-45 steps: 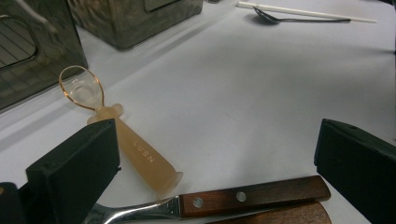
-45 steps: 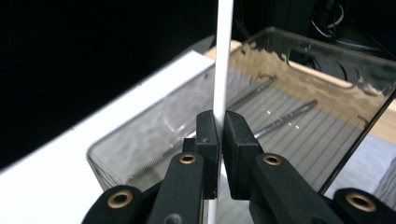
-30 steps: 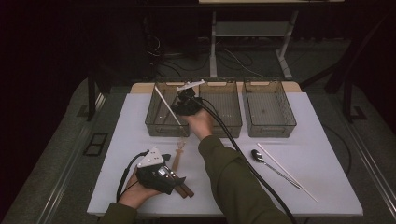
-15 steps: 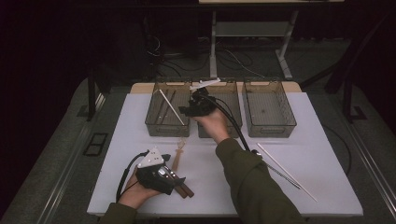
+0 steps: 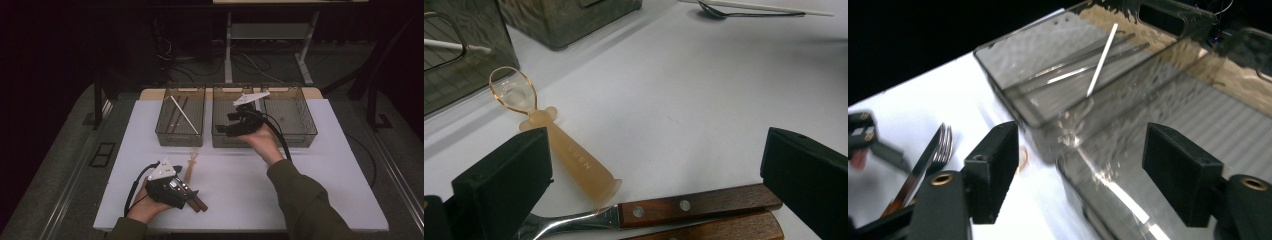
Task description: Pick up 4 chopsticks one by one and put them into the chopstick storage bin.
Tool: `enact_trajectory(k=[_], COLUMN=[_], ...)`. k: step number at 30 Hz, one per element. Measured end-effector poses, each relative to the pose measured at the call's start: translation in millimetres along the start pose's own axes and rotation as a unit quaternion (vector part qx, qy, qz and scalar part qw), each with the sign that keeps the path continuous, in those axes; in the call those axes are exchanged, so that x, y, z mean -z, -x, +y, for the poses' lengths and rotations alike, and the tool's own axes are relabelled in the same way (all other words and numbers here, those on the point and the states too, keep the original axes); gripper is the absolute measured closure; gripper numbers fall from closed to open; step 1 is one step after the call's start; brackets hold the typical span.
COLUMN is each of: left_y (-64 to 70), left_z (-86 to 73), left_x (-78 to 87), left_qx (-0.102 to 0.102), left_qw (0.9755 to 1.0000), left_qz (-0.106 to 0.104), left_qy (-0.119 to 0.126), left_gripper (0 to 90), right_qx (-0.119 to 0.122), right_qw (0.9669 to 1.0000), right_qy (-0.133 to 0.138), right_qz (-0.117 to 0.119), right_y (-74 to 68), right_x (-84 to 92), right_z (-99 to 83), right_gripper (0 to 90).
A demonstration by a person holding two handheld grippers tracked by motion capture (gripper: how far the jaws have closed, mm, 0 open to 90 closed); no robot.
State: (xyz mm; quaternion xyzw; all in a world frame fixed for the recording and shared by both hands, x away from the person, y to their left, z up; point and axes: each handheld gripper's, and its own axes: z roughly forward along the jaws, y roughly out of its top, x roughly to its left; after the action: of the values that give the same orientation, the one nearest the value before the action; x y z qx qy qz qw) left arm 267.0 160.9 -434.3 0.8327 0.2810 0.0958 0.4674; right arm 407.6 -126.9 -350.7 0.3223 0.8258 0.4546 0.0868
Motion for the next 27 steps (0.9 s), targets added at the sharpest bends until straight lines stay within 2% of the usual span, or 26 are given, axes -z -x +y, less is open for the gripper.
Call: enact_trajectory(k=[2,8,16,27], left_y=[-0.2,-1.1,-1.0,0.0], left_z=[-0.2,-0.4,-0.5,0.0], left_x=[0.1,0.4,-0.3,-1.0], left_qx=[0.001,0.006,0.006,0.004], left_qw=[1.0000,1.0000,1.0000,1.0000], left_qz=[0.001,0.001,0.000,0.002], left_qy=[0.000,0.003,0.002,-0.002], left_gripper=[0.0,0.0,0.0,0.0], right_qx=[0.002,0.007,0.007,-0.002], right_qw=[0.9999,0.9998,0.9997,0.9984], right_qy=[-0.007,-0.013,-0.022,-0.052], right_qz=[0.010,0.012,-0.002,-0.024], right_y=[3.0,8.8,12.9,19.1], right_x=[8.9,31.4,63.7,105.1], right_z=[-6.8,-30.6,-62.1,-108.3], right_gripper=[26.5,23.9,23.6,25.0])
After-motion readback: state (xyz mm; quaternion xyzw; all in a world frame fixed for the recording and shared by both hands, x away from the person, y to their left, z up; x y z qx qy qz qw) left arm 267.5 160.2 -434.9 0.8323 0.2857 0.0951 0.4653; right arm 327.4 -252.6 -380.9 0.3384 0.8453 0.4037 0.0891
